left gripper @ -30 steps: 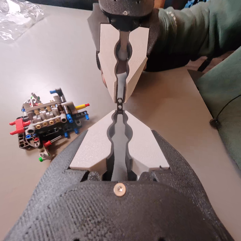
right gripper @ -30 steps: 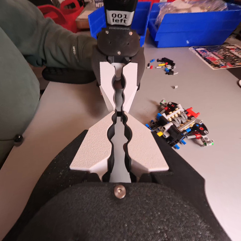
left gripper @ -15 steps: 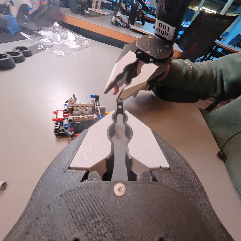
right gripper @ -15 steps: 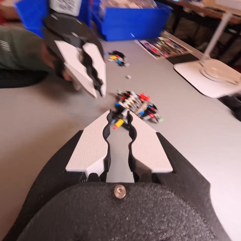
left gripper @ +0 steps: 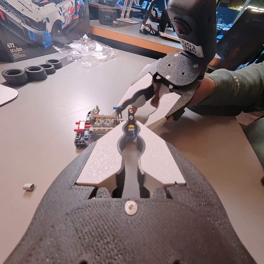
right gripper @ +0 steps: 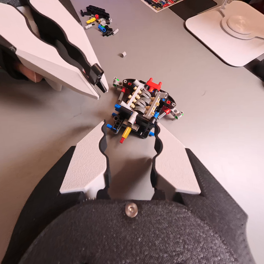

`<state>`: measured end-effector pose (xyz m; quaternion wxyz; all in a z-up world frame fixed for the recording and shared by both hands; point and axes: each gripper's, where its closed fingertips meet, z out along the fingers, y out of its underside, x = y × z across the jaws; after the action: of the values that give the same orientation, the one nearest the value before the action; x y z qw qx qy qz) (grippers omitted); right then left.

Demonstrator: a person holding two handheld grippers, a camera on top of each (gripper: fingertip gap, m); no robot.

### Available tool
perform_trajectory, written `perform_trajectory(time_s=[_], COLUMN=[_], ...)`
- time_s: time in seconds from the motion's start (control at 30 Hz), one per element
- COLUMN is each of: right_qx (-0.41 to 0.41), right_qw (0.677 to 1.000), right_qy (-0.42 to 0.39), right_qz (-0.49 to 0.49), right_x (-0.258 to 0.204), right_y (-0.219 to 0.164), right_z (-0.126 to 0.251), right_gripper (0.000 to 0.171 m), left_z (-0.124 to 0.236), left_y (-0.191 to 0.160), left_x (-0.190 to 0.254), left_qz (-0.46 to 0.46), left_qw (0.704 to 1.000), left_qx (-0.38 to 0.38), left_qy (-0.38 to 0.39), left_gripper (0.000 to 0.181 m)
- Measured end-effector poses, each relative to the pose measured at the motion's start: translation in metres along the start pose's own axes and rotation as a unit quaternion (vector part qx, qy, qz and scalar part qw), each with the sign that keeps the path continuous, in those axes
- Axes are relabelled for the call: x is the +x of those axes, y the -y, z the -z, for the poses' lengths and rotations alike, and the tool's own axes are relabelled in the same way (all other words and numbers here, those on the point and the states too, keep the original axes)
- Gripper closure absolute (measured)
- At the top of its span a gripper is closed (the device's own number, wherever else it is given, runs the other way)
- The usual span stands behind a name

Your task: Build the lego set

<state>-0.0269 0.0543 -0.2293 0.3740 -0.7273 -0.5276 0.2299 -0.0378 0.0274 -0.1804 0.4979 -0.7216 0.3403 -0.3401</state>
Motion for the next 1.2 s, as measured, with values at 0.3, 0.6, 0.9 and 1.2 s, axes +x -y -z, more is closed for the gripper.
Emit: perform_trajectory(time_s=[0.3, 0.6, 0.9, 1.2], right_qx=[-0.014, -0.02, 0.154, 0.173], right_qw=[0.999, 0.996, 0.975, 0.96], right_qy=[0.034, 0.081, 0.135, 0.206], right_qz=[0.008, 0.041, 0.091, 0.076], right_x=[0.004, -0.004, -0.022, -0.045], right_y=[-0.011, -0.022, 0.031, 0.03], right_z=[0.013, 0.027, 0.071, 0.071], right_gripper=[0.108, 0.107, 0.131, 0.157], left_z=[-0.002, -0.002, -0.007, -0.021], left_y=[-0.002, 0.001, 0.002, -0.007], left_x=[0.0, 0.006, 0.025, 0.051], left_qz=[0.008, 0.008, 0.019, -0.057], left_qw=[1.0, 1.0, 0.997, 0.994], left_qx=[0.0, 0.007, 0.003, -0.032], left_qy=[-0.004, -0.023, -0.08, -0.087], left_gripper=[0.175, 0.176, 0.175, 0.175])
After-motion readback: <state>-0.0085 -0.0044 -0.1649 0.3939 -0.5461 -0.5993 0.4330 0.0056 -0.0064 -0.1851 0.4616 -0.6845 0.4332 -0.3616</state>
